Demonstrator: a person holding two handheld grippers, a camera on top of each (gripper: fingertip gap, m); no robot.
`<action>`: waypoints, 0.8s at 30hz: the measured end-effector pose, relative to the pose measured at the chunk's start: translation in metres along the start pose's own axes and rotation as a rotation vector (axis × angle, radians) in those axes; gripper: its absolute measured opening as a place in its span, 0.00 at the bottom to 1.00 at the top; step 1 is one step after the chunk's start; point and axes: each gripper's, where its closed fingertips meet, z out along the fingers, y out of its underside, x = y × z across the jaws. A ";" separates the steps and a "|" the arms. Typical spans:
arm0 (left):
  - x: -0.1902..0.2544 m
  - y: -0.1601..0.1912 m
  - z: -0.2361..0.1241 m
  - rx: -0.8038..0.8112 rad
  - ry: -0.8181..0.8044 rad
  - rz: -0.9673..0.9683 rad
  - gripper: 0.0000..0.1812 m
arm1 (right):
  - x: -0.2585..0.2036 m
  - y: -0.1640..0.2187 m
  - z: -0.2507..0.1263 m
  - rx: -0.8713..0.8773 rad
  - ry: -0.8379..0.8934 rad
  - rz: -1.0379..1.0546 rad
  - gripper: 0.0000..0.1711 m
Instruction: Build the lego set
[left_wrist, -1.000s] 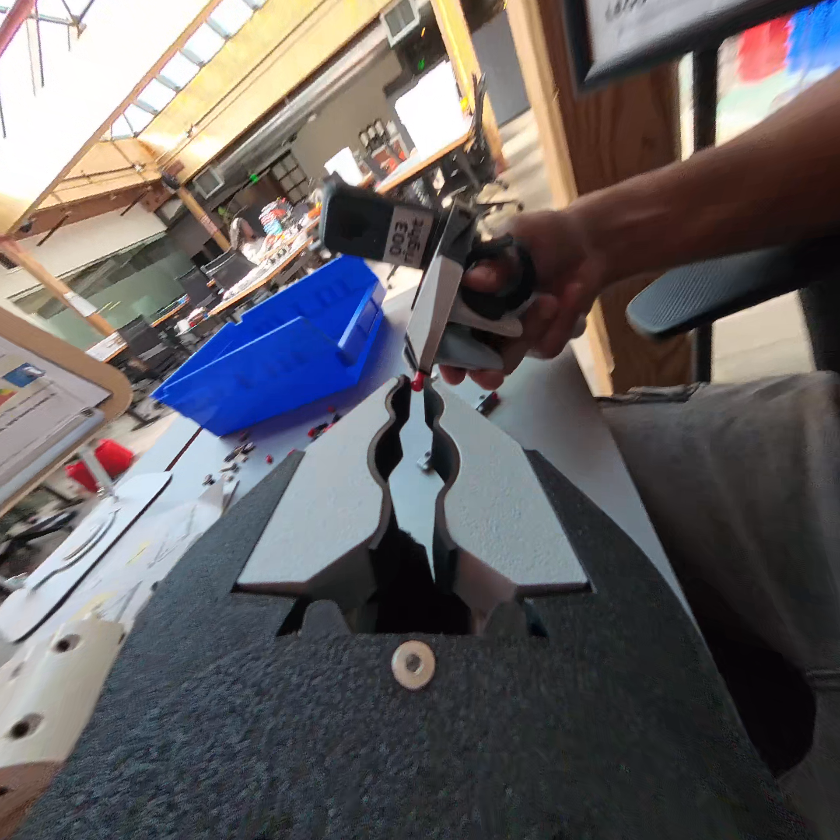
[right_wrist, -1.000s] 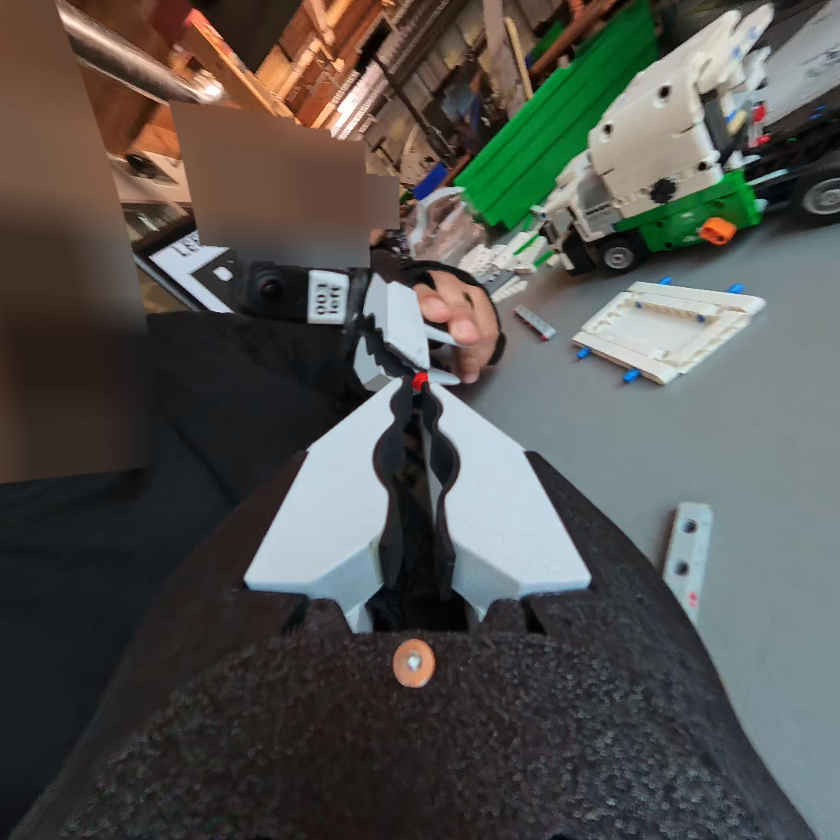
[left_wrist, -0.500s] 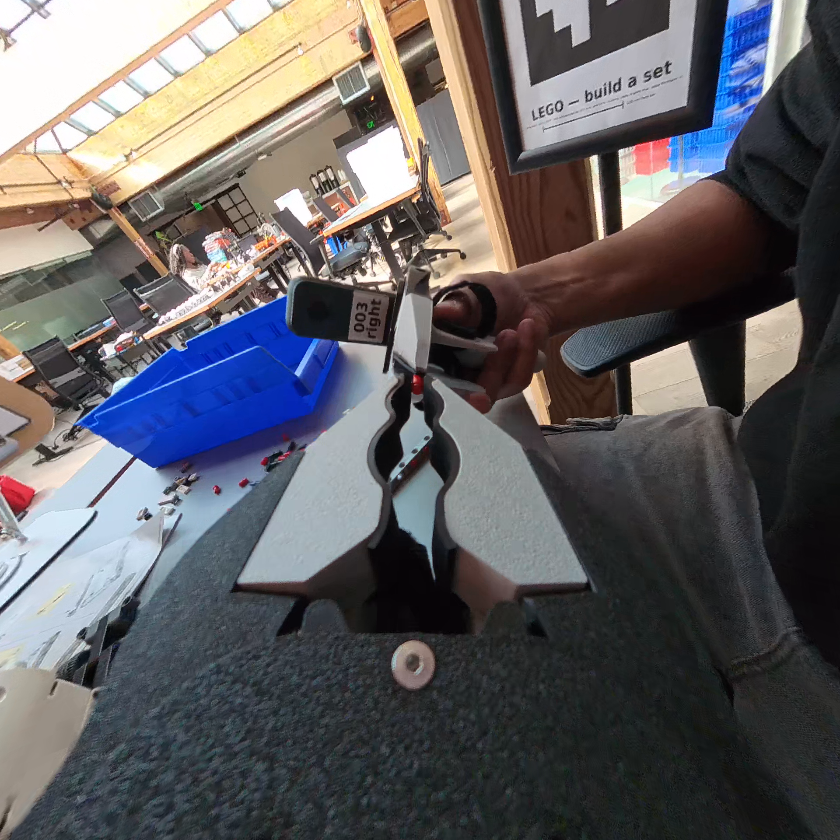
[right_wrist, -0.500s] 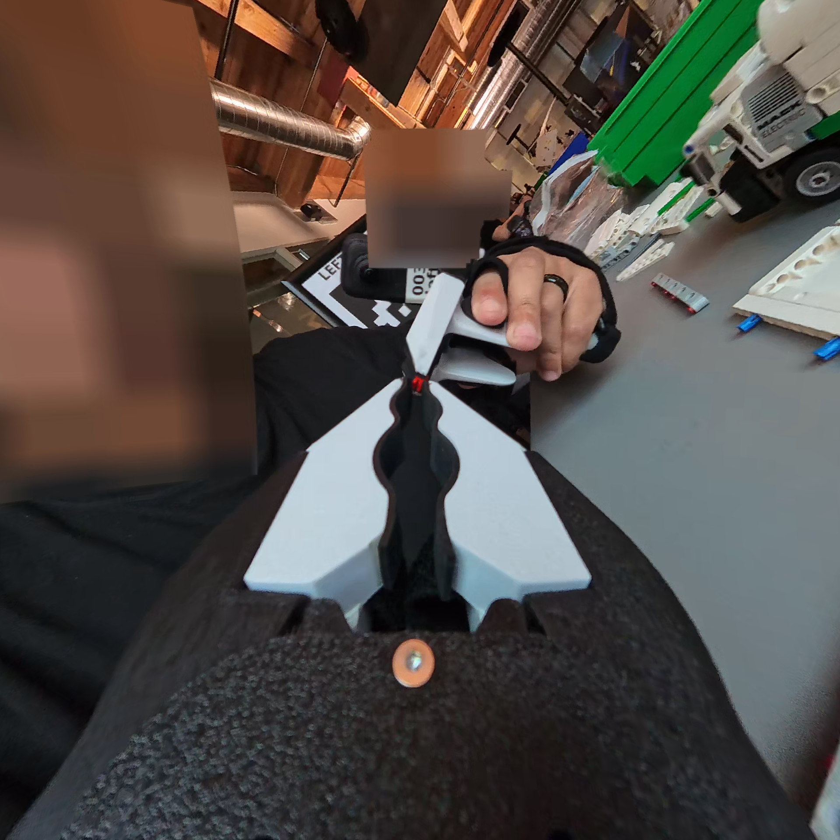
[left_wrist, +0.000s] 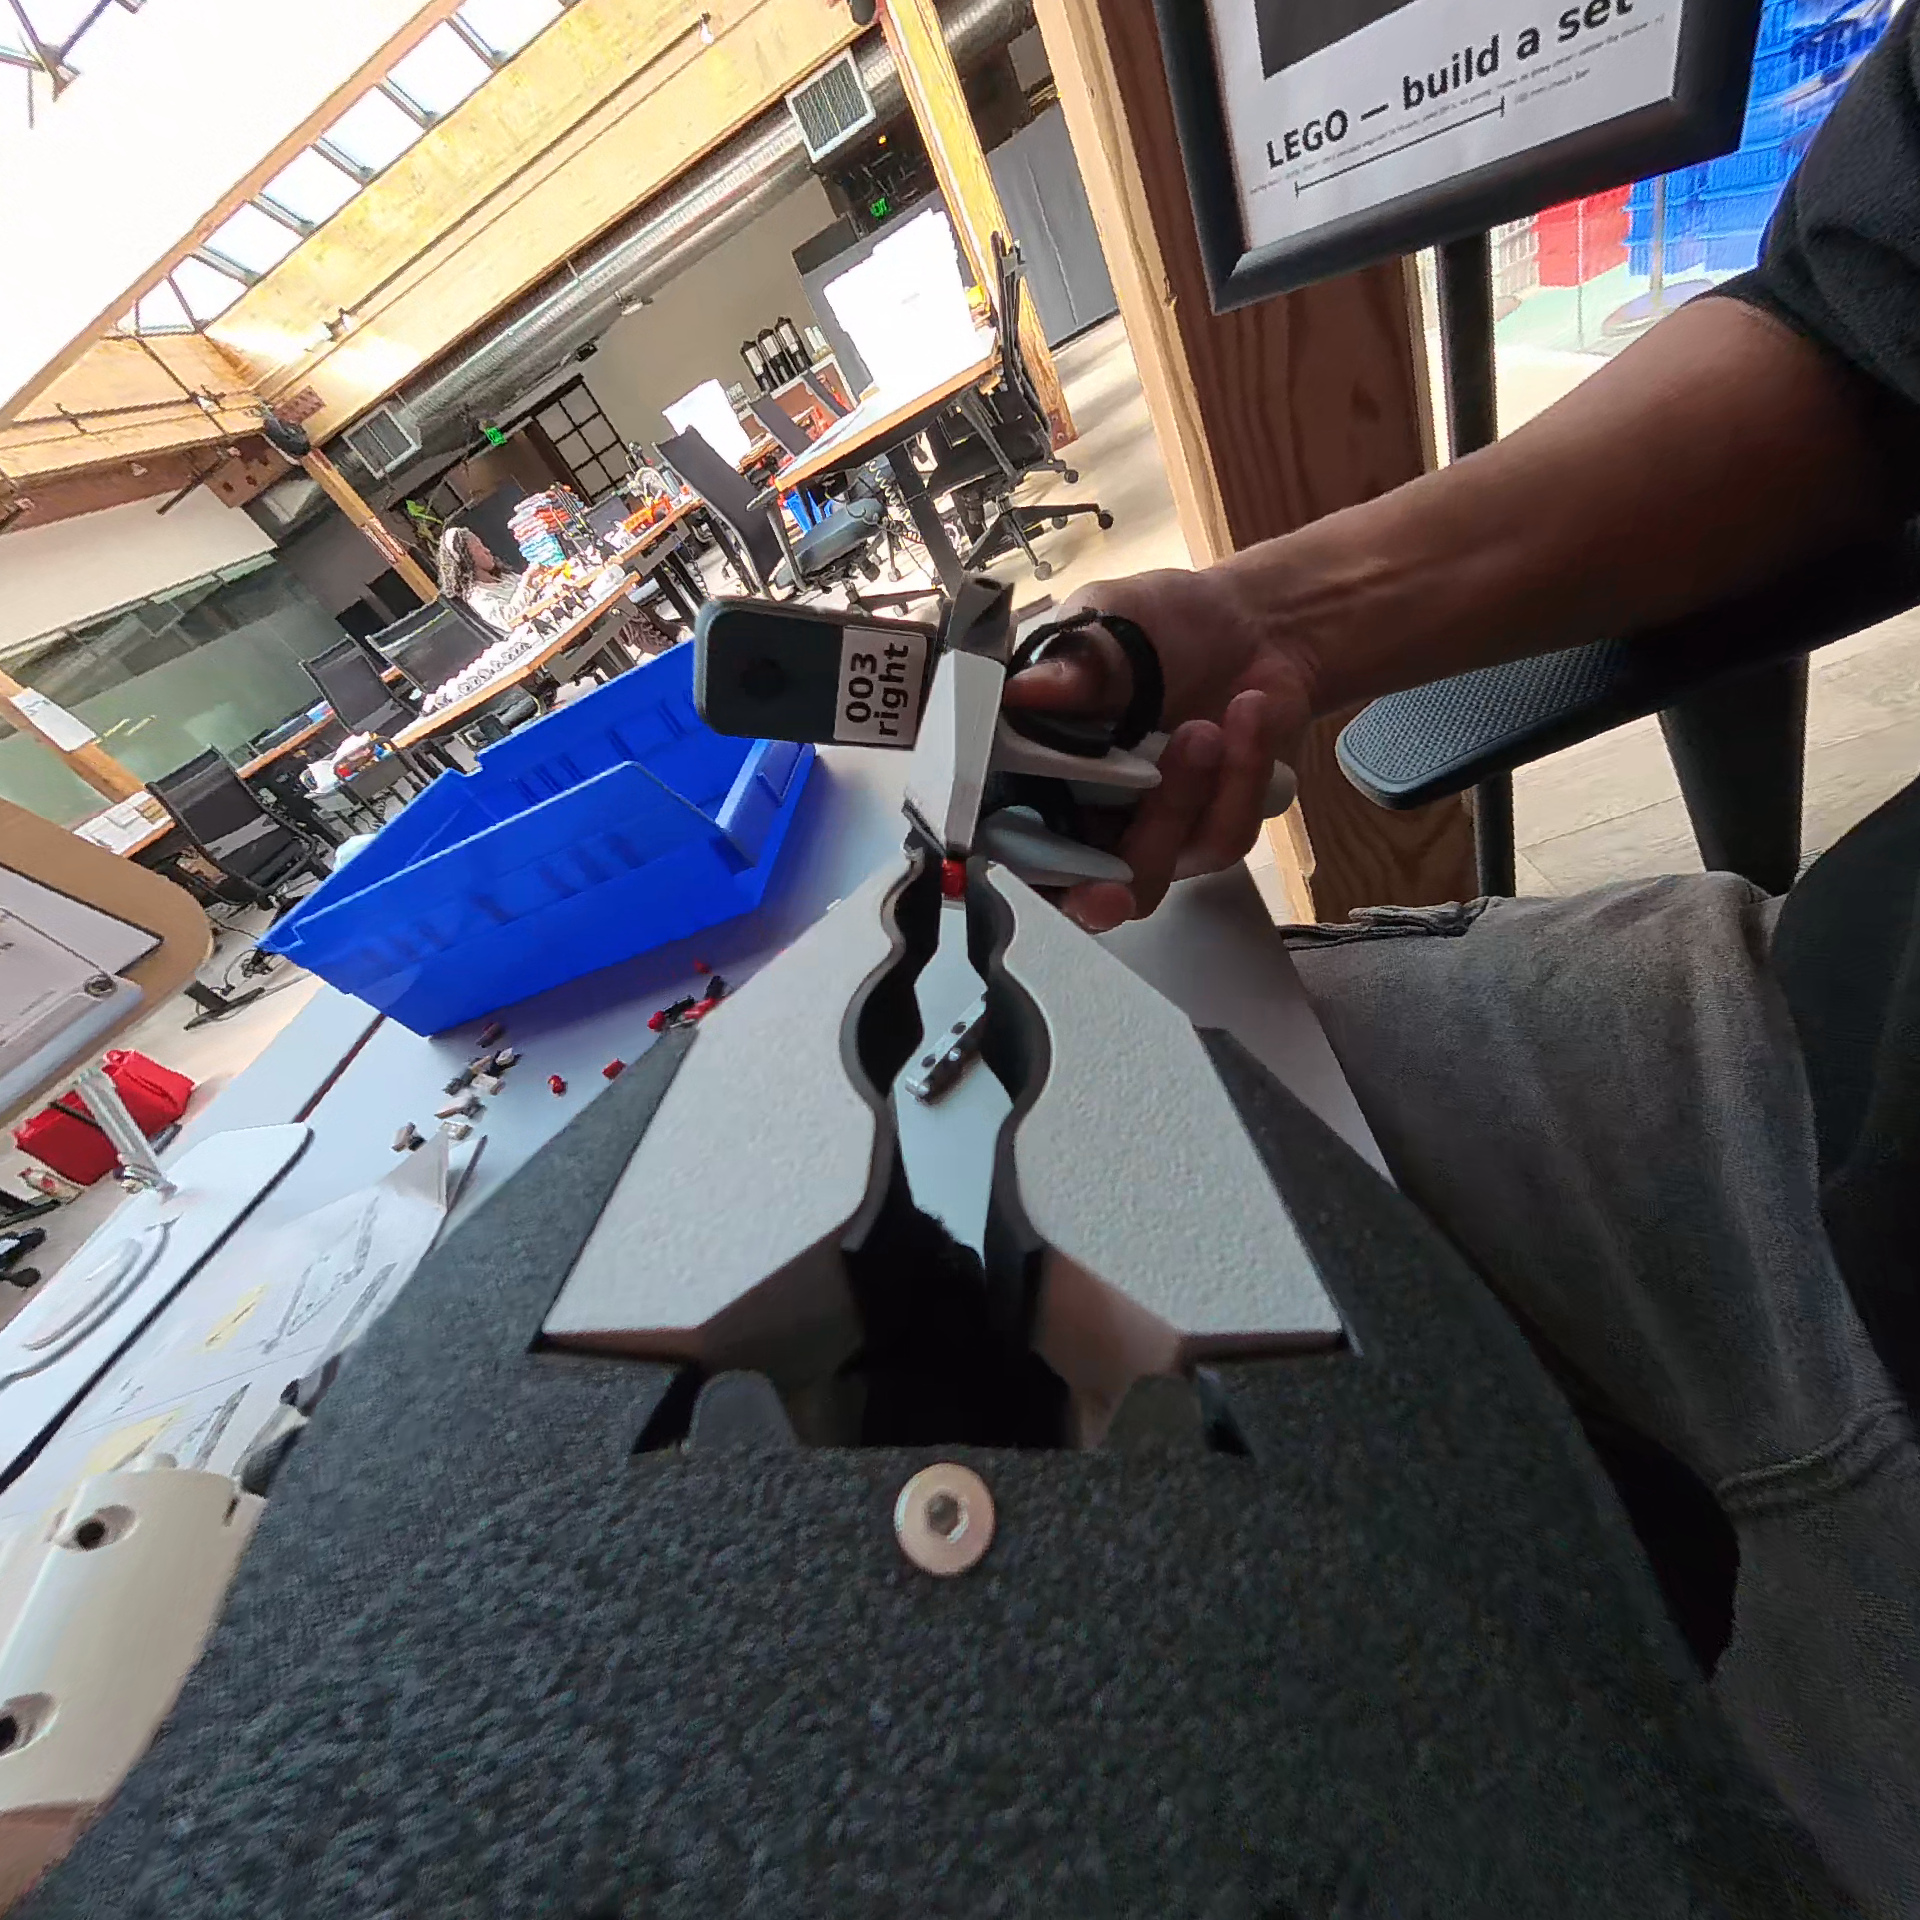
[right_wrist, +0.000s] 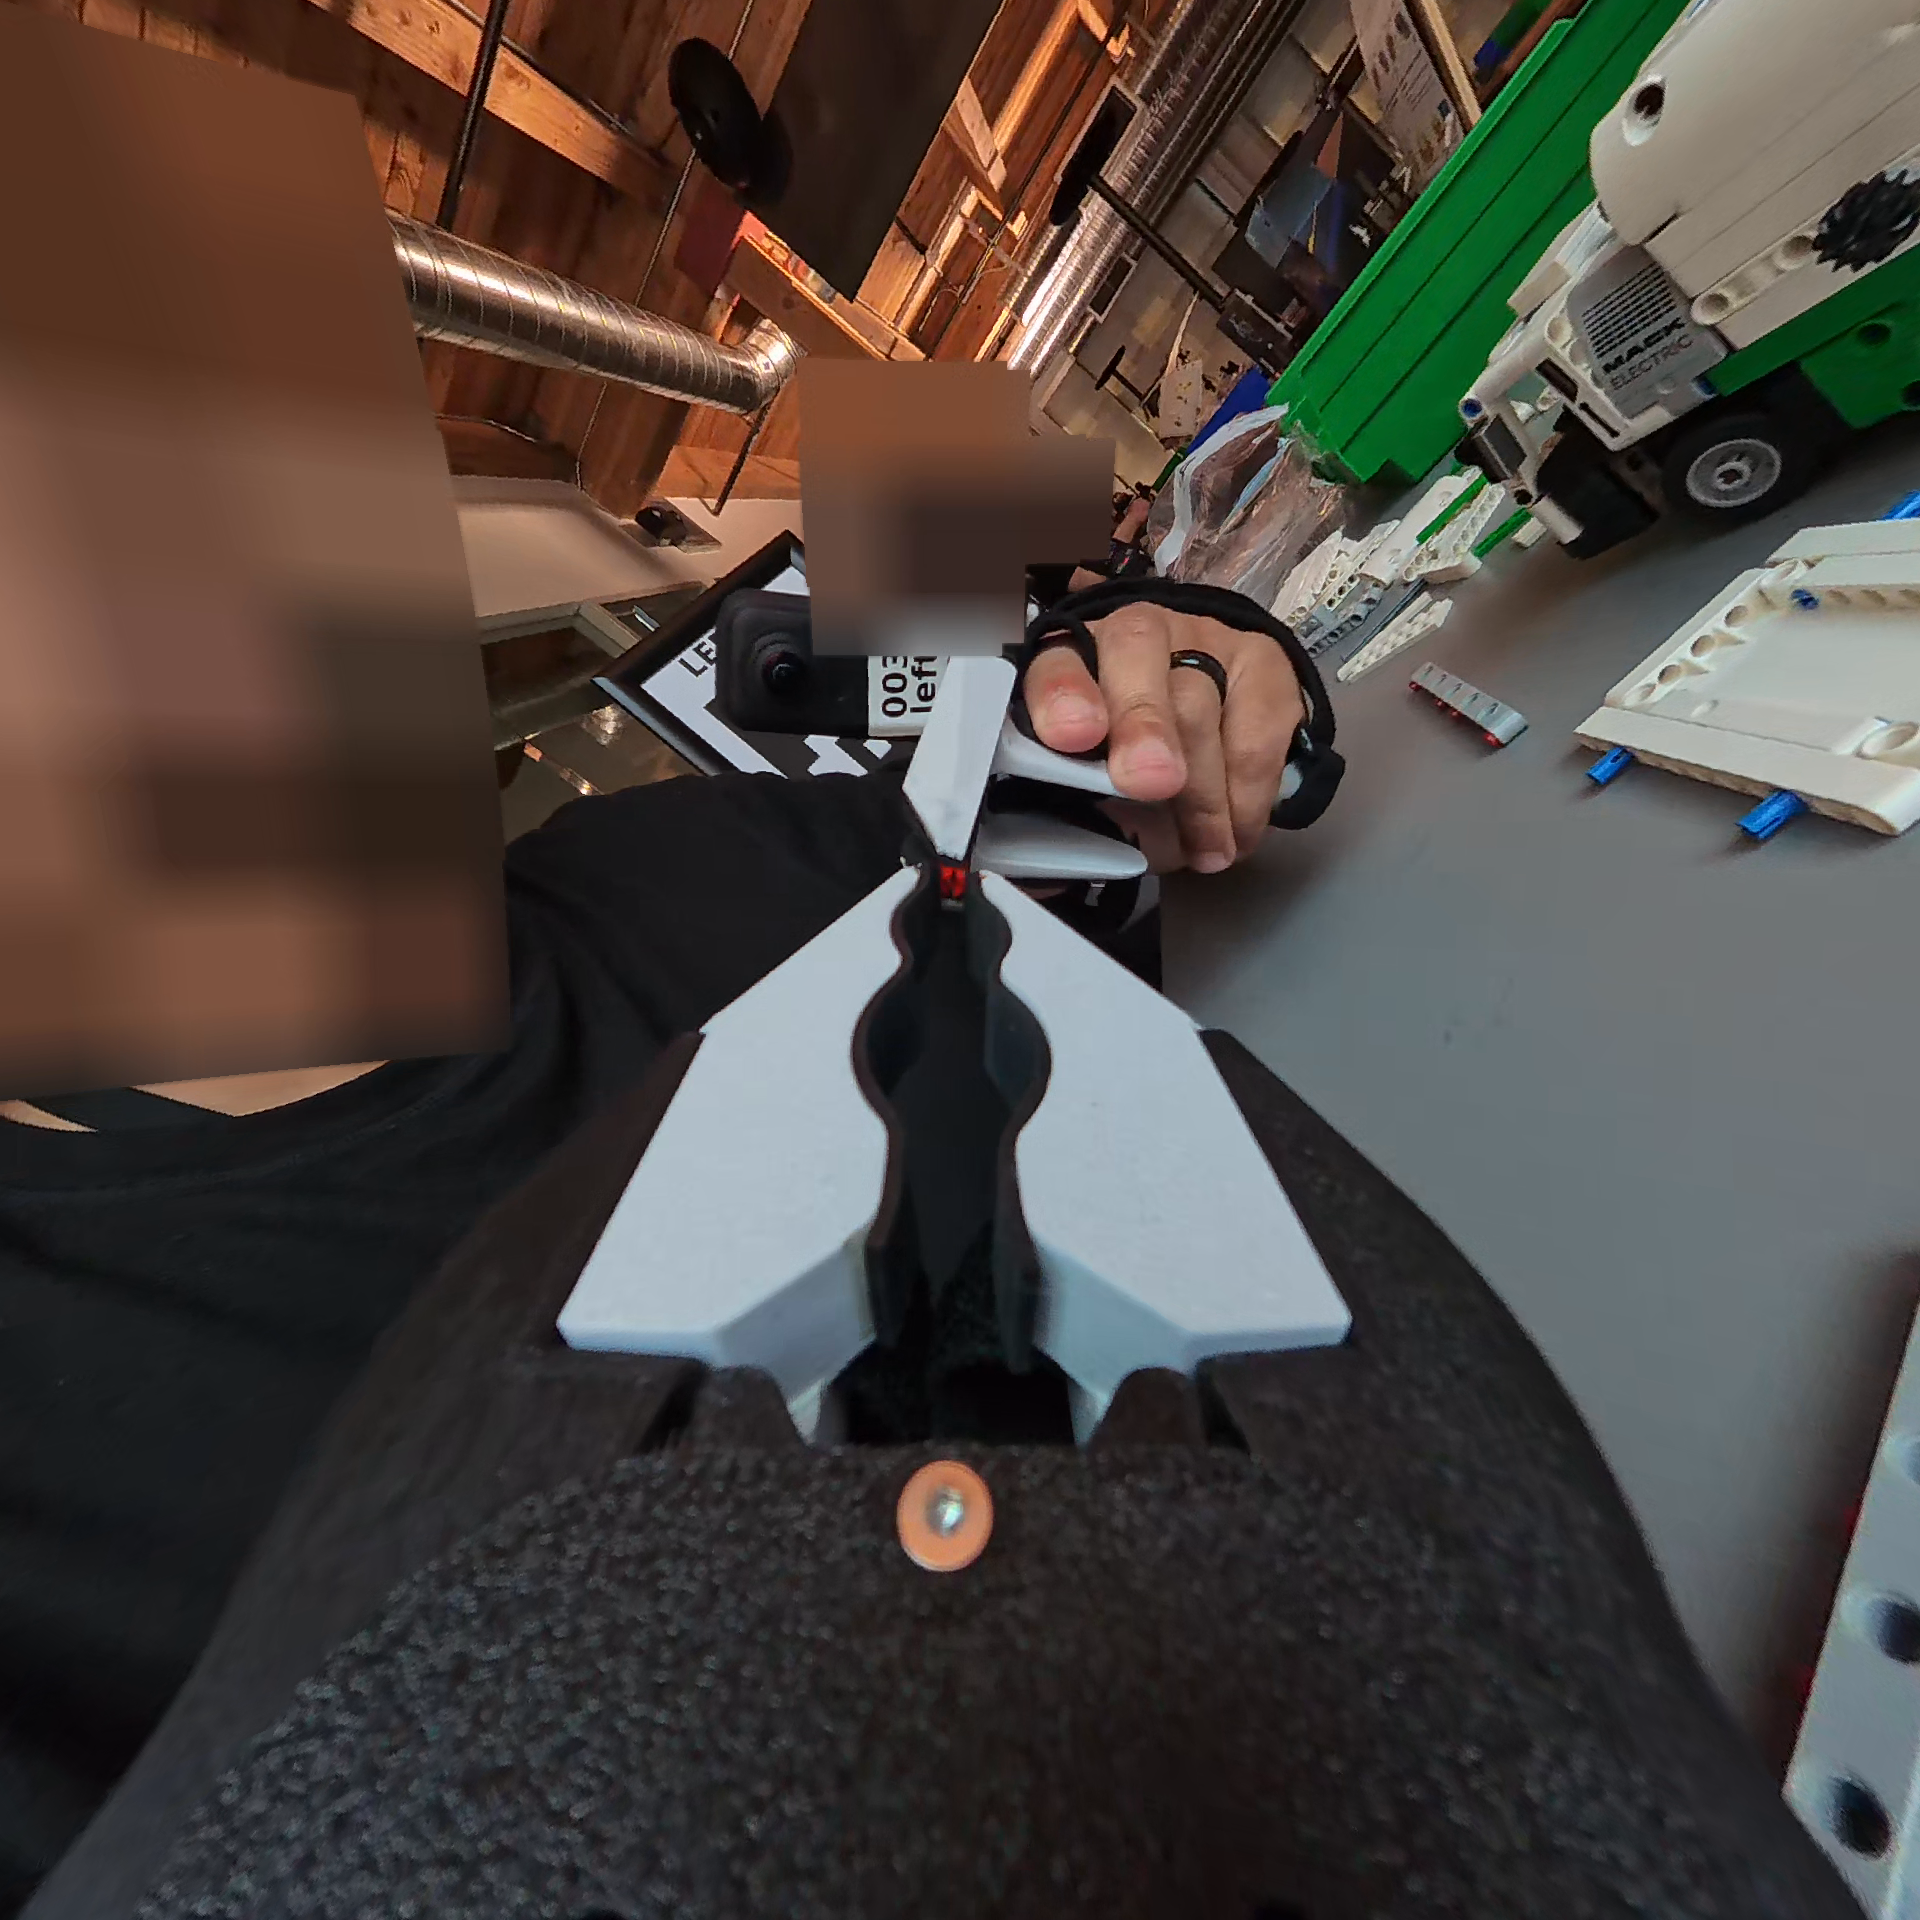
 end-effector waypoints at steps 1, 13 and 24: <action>-0.001 0.001 0.000 -0.007 0.005 -0.021 0.01 | 0.001 0.000 -0.001 -0.001 0.009 -0.007 0.02; -0.024 0.064 0.011 -0.258 -0.038 -0.185 0.02 | 0.057 -0.013 -0.078 -0.285 0.892 -0.568 0.13; -0.023 0.084 0.013 -0.385 -0.073 -0.118 0.02 | 0.101 0.013 -0.099 -0.545 1.138 -0.678 0.13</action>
